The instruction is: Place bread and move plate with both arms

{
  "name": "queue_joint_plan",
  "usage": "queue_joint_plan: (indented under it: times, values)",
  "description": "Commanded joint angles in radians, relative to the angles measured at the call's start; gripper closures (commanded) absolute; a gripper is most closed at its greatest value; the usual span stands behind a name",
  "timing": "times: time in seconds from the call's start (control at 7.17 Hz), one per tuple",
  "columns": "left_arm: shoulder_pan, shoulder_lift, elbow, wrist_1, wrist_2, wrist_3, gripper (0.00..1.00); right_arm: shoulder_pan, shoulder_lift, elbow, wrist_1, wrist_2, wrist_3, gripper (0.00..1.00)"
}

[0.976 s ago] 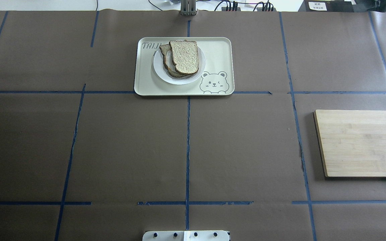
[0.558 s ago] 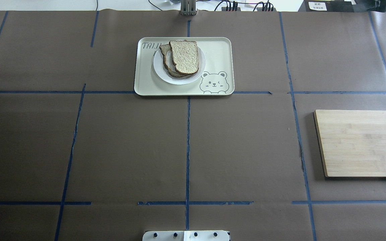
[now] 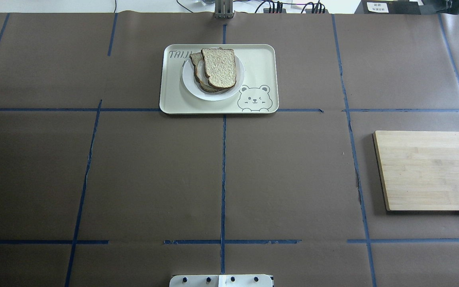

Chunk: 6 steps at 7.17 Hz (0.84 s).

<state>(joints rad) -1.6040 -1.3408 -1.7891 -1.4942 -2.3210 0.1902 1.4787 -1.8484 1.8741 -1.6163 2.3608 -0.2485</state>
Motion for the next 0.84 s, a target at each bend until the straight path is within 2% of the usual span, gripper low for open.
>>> queue_joint_plan:
  times: [0.0, 0.7]
  values:
    - [0.001, -0.001, -0.003, -0.001, 0.0, 0.0, 0.0, 0.0, 0.0, -0.003, -0.001, -0.002, -0.002, 0.0]
    - [0.001, -0.006, -0.007, -0.001, 0.003, -0.002, 0.0, -0.002, 0.003, -0.01, 0.001, 0.002, 0.0, 0.0]
